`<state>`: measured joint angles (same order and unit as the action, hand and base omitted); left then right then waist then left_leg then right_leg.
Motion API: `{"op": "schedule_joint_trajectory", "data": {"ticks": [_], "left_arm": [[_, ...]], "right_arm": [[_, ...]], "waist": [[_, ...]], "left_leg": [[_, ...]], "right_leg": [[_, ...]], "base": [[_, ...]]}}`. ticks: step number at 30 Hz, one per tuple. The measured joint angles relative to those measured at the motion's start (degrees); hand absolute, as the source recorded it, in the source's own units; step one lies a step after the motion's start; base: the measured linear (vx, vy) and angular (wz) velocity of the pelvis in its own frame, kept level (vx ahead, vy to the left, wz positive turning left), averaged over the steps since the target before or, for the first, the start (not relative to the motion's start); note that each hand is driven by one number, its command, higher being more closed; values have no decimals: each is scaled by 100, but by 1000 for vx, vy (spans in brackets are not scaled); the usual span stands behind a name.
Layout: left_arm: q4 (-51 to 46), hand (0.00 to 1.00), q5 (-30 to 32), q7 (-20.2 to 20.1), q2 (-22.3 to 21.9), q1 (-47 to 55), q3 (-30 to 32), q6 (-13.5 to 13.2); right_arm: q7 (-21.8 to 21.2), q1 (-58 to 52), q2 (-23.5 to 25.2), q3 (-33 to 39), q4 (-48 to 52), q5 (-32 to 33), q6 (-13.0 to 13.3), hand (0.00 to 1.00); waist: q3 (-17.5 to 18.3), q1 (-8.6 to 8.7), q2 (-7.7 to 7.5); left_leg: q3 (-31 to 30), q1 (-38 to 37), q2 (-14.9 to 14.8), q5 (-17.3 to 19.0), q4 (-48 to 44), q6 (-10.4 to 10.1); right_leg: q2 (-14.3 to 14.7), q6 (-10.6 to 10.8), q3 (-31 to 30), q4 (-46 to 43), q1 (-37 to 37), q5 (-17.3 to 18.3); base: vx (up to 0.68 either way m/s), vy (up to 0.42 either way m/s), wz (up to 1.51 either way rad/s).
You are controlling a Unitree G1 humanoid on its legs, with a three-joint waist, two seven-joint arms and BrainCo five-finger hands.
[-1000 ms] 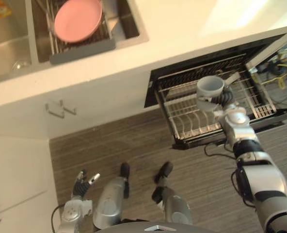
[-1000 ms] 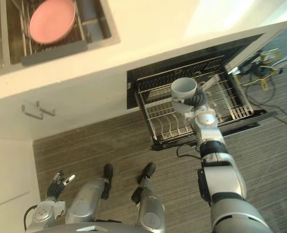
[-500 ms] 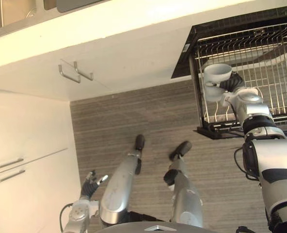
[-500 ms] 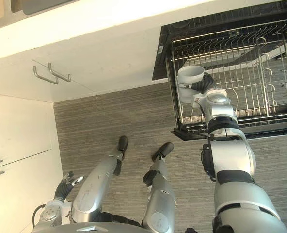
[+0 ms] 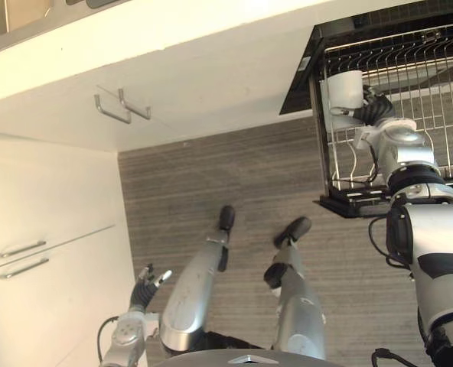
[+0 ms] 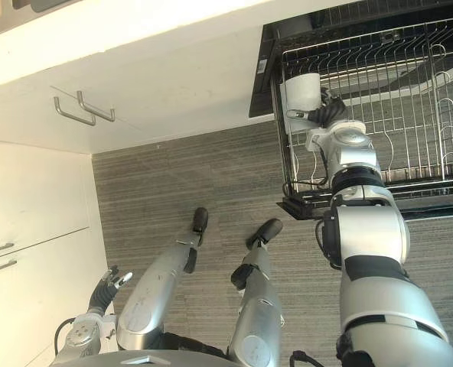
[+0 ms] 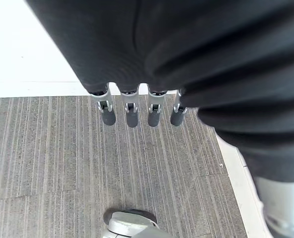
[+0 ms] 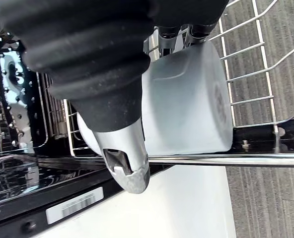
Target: Walk over to the sink, pick up the cup, carry it to the dishwasher, place the cup inside the dishwasher, then close the dishwasher door
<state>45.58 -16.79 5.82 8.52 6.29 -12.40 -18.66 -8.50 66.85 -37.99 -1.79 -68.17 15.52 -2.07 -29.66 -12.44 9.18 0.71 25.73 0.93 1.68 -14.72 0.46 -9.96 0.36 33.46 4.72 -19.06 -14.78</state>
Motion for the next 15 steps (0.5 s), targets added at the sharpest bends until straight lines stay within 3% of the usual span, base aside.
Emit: {"op": "schedule_joint_trajectory", "data": {"ticks": [3,7,11,12,14,15], "left_arm": [[-48,0,0,-3,-7,15,73,4],[-235,0,-4,-24,-20,61,297,7],[-222,0,-3,-21,2,172,626,64],[-202,0,-9,-22,14,301,817,135],[-181,0,-51,-24,15,368,909,164],[-122,0,-99,-29,3,538,1041,177]], "right_arm": [[-255,12,-89,-29,379,112,44,0],[-475,-269,-163,-22,1592,501,68,0],[-616,-1252,9,293,2646,988,116,0],[-657,-1911,343,729,3350,1225,199,0],[-668,-2243,534,915,3683,1321,250,0],[-727,-3063,967,1168,4323,1457,387,0]], "waist": [[-9,51,-16],[-35,195,-138],[50,366,-497],[182,414,-735],[243,466,-817],[554,521,-972]], "left_leg": [[30,-213,-18,4,47,-1],[127,-502,-61,24,99,-18],[236,-703,-124,89,106,-43],[334,-820,-178,142,118,-66],[340,-902,-190,170,125,-73],[377,-1025,-225,252,141,-89]], "right_leg": [[13,-14,-18,1,177,15],[45,1,-133,1,389,30],[91,70,-208,1,535,111],[132,93,-309,1,583,149],[147,78,-314,1,662,194],[188,80,-347,2,750,272]], "base": [[16,20,-8],[5,17,-15],[32,17,-18],[59,11,-29],[77,12,-17],[115,24,-16]]}}
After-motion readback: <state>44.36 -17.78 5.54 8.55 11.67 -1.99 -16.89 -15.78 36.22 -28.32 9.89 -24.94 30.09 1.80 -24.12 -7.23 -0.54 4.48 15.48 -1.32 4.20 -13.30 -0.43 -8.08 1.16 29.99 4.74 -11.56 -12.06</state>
